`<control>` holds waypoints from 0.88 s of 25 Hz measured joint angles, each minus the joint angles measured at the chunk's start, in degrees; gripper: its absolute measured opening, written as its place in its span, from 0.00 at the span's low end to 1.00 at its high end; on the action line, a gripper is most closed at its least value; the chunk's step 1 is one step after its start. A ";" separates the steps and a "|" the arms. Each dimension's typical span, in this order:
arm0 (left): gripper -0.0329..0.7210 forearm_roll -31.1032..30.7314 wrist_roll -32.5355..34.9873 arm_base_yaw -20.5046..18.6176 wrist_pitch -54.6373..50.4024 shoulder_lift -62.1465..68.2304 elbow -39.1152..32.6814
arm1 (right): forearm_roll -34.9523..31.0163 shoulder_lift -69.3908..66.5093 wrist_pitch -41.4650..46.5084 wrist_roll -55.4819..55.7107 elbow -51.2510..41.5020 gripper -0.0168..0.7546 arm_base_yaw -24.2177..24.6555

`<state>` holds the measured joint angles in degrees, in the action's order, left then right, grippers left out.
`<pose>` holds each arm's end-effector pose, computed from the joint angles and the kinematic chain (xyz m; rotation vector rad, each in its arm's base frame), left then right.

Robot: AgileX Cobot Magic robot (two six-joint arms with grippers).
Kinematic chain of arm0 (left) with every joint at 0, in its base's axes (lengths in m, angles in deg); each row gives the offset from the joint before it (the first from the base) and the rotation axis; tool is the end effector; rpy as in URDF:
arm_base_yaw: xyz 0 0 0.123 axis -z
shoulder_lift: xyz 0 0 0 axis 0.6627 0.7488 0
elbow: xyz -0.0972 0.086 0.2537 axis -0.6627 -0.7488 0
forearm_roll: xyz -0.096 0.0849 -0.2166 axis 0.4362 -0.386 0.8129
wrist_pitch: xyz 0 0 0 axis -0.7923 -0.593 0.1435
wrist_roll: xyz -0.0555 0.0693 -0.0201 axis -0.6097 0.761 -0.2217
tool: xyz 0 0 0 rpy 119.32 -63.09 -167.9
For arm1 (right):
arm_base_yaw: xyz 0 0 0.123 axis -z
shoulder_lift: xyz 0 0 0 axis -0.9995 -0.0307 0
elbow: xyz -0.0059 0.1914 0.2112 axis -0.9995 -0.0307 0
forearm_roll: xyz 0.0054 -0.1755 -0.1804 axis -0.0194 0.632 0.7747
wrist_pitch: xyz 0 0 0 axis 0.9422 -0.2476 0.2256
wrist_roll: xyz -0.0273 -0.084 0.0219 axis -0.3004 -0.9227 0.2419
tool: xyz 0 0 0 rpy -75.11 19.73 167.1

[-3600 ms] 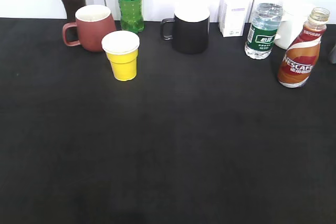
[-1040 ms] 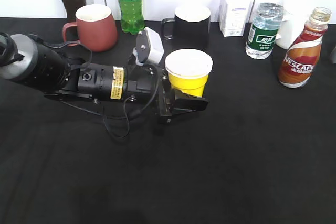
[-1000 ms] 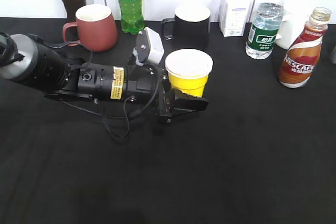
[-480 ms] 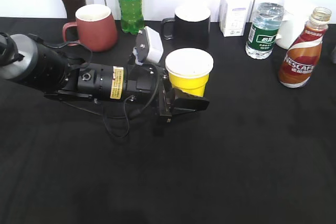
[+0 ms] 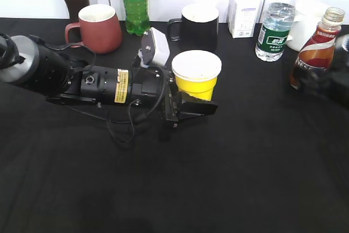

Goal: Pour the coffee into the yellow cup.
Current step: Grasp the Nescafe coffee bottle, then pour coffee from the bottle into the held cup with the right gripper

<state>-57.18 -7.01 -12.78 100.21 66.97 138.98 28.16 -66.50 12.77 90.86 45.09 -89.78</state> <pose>0.3135 -0.2553 0.1285 1.2963 1.5023 -1.0558 0.3006 0.0174 0.1225 -0.0376 1.8880 0.1574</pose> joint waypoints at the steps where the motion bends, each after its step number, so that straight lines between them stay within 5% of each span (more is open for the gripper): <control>1: 0.63 0.00 0.00 0.00 0.00 0.00 0.00 | 0.07 -1.70 -0.07 0.00 2.11 0.88 0.00; 7: 0.63 0.00 0.00 0.00 -0.05 0.00 0.00 | 2.01 -5.32 -0.02 0.09 7.49 0.72 0.00; 14: 0.63 -0.20 0.00 0.00 -0.87 0.00 0.00 | 2.22 -5.38 -0.30 -0.44 7.49 0.71 0.00; 18: 0.63 -1.69 0.00 0.27 -3.67 -1.86 0.05 | 10.51 4.27 3.68 -4.06 5.11 0.71 0.00; 22: 0.63 -0.90 -0.16 5.88 -5.57 -1.86 1.76 | 24.96 15.02 9.73 -5.74 4.16 0.71 0.00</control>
<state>-58.08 -7.17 -6.90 94.64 65.10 140.75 53.12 -51.49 22.50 85.12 49.25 -89.78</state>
